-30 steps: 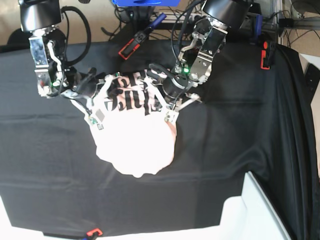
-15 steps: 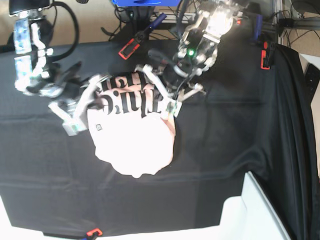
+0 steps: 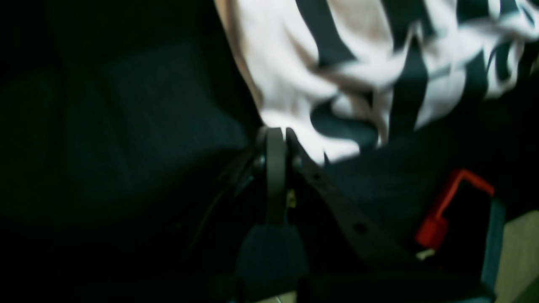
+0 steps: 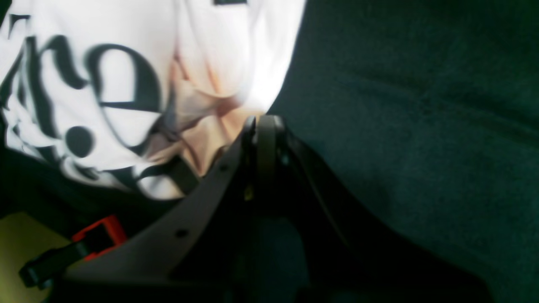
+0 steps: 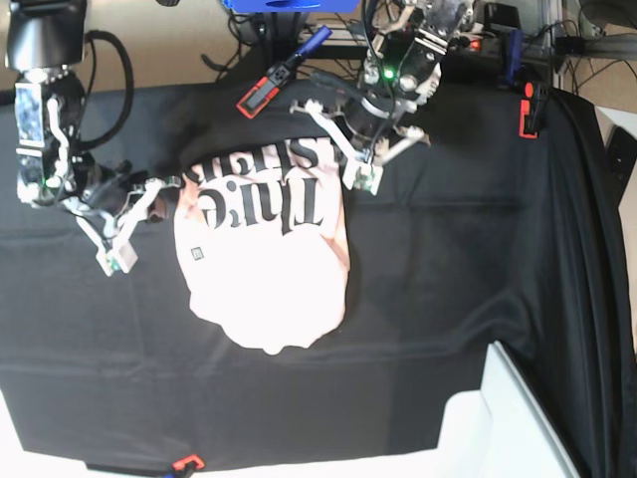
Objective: Fold the T-shirt properly
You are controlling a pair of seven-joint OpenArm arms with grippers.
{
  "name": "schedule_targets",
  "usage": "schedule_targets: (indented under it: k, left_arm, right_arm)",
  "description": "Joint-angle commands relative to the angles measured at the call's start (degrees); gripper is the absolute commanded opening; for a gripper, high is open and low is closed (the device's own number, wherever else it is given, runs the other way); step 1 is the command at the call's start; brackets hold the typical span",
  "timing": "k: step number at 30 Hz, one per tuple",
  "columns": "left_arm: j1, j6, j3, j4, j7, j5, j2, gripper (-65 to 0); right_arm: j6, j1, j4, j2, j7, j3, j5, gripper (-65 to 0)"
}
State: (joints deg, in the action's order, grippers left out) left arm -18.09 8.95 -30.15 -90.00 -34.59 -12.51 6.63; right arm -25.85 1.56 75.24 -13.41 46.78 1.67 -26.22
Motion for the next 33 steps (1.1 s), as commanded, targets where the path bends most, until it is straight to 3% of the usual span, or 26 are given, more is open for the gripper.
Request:
schedule_targets:
  k: [1,13,25,29,33]
  left_arm:
    - [0.46,-0.12,0.13,0.46,0.96,-0.01,-0.26,-65.0]
    - [12.15,-0.12,-0.05,14.7,0.96,0.51,-5.8,-65.0]
    - [19.54,-0.12,0.04,19.27,0.96,0.07,-5.8,-65.0]
    - [19.1,-0.12,0.39,17.86,0.96,0.07,-5.62,-65.0]
    - [16.64,-0.03,0.66,12.41,0.96,0.34,-3.69,-65.0]
  right_arm:
    - [-0.22,-1.43,-0.12,-0.44,-0.85,0.22,-0.73,-65.0]
    - [-0.22,1.12,-1.35,2.99,-0.76,0.22,-0.82,-65.0]
    - [-0.22,6.31,-0.82,4.75,-0.76,0.22,-0.82,-65.0]
    - [-0.22,6.04,-0.82,4.4,-0.94,0.31,-0.55,-65.0]
    - [0.04,5.43,-0.82,0.97,-1.99,0.66,-0.55,-65.0]
